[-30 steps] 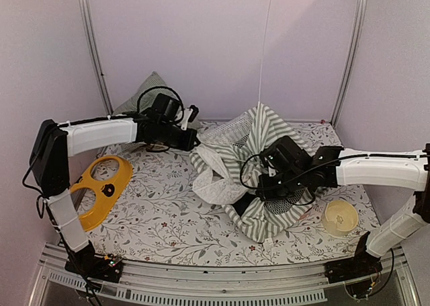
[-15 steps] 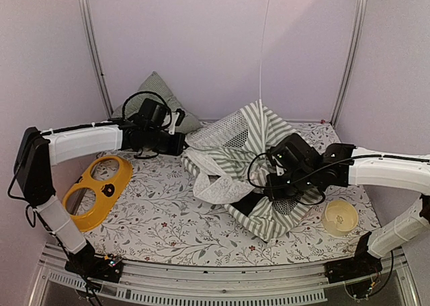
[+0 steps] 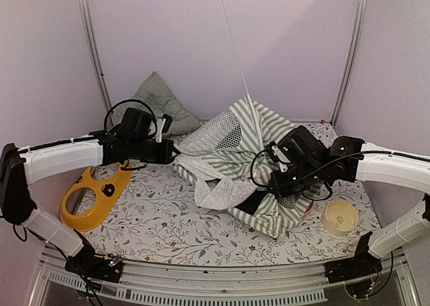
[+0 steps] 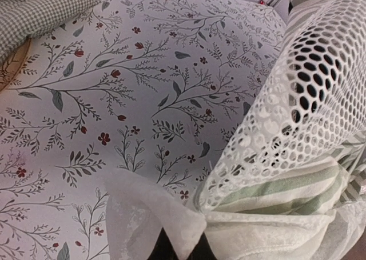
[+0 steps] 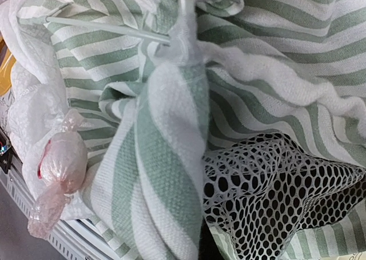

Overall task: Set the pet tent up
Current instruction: Adjust the tent fabric at the center of the board.

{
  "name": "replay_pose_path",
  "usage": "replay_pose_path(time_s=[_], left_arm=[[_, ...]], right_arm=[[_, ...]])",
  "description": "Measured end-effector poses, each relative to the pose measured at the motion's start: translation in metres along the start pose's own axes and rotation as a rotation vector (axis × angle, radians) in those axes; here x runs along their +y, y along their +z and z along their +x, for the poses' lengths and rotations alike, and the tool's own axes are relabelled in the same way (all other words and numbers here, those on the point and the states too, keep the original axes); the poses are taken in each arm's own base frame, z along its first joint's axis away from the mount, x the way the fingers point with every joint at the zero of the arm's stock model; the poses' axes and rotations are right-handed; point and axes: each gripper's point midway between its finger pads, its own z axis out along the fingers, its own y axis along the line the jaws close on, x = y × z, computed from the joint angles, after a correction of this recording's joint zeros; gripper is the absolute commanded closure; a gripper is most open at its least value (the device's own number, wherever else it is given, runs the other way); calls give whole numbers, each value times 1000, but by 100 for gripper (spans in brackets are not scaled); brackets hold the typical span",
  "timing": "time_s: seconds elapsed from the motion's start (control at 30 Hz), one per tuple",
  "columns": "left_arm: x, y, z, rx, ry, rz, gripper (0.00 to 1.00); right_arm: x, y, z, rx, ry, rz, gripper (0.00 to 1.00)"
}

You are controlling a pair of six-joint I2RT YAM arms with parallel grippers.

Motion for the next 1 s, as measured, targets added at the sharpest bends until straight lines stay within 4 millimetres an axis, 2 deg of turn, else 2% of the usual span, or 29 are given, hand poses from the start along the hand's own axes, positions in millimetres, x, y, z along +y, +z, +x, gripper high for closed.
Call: replay_pose_path(time_s=[0.1, 0.2, 0.37, 0.47, 0.57, 0.63, 0.77, 0.9, 1.0], left_arm=[[1, -5, 12, 10, -13, -2, 100], [3, -14, 23, 10, -37, -6, 100], [2, -29, 30, -36, -92, -2, 100], [-4, -31, 34, -58, -123, 0, 100], [-20, -29, 40, -72, -138, 14, 100], [-34, -28, 45, -74, -143, 36, 100], [-60, -21, 49, -89, -165, 88, 100], [-77, 0, 55, -68, -169, 106, 100], [-94, 15, 49, -72, -166, 126, 100]], right_arm=[[4, 0, 9, 25, -40, 5, 100], [1, -3, 9, 29, -68, 36, 100], [-7, -15, -12, -12, -135, 129, 100], [-19, -19, -30, -53, -185, 201, 100], [-45, -20, -48, -86, -225, 271, 100], [-72, -20, -61, -106, -220, 325, 100], [-114, -18, -72, -121, -245, 387, 100], [-147, -15, -81, -127, -288, 438, 100], [-172, -19, -90, -135, -299, 485, 100]])
